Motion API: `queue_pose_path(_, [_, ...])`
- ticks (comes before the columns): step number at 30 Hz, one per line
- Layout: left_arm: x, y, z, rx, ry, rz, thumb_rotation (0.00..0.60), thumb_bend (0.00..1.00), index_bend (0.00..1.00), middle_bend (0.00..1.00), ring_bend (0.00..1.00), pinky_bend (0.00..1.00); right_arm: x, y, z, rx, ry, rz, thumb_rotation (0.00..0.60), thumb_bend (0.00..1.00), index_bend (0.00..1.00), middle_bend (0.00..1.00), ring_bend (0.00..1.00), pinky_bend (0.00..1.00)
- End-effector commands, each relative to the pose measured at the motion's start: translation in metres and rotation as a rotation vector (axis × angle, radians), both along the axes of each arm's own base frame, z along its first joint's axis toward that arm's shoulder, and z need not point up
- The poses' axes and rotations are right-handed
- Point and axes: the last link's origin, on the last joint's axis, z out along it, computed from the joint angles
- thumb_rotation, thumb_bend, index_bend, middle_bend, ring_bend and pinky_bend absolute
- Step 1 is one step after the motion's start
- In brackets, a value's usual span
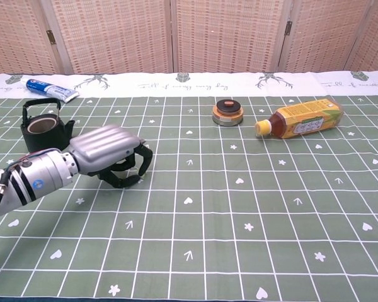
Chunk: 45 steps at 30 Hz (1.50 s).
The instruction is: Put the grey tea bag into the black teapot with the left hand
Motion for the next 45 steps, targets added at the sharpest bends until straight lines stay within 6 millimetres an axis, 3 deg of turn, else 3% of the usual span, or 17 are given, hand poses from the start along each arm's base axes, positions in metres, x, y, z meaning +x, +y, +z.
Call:
queue_pose_path(1, [0.000, 0.000, 0.000, 0.000, 0.001, 0.001, 0.600, 0.51, 0.58, 1.00, 1.00, 1.00, 0.000, 0.000, 0.001, -0.001, -0.001, 0.000, 0.600, 0.36, 0.00, 0.00, 0.00, 0.00])
queue_pose_path(15, [0.002, 0.003, 0.005, 0.033, -0.020, -0.018, 0.600, 0.55, 0.59, 1.00, 1.00, 1.00, -0.001, -0.001, 0.000, 0.003, 0.000, -0.001, 0.600, 0.36, 0.00, 0.00, 0.00, 0.00])
queue_pose_path(21, [0.003, 0.012, 0.021, 0.080, -0.037, -0.028, 0.600, 0.55, 0.59, 1.00, 1.00, 1.00, -0.001, -0.001, 0.000, 0.004, 0.001, -0.003, 0.600, 0.37, 0.00, 0.00, 0.00, 0.00])
queue_pose_path(28, [0.008, 0.021, 0.067, 0.187, -0.087, -0.068, 0.600, 0.55, 0.59, 1.00, 1.00, 1.00, 0.000, 0.000, -0.001, 0.006, 0.002, 0.003, 0.600, 0.36, 0.00, 0.00, 0.00, 0.00])
queue_pose_path(32, [0.017, 0.025, 0.099, 0.257, -0.096, -0.089, 0.600, 0.55, 0.59, 1.00, 1.00, 1.00, 0.000, 0.000, -0.001, 0.010, 0.000, 0.003, 0.600, 0.36, 0.00, 0.00, 0.00, 0.00])
queue_pose_path(45, [0.053, 0.038, 0.177, 0.394, -0.058, -0.117, 0.600, 0.55, 0.58, 1.00, 1.00, 1.00, -0.003, 0.002, 0.008, -0.026, -0.025, -0.009, 0.600, 0.37, 0.00, 0.00, 0.00, 0.00])
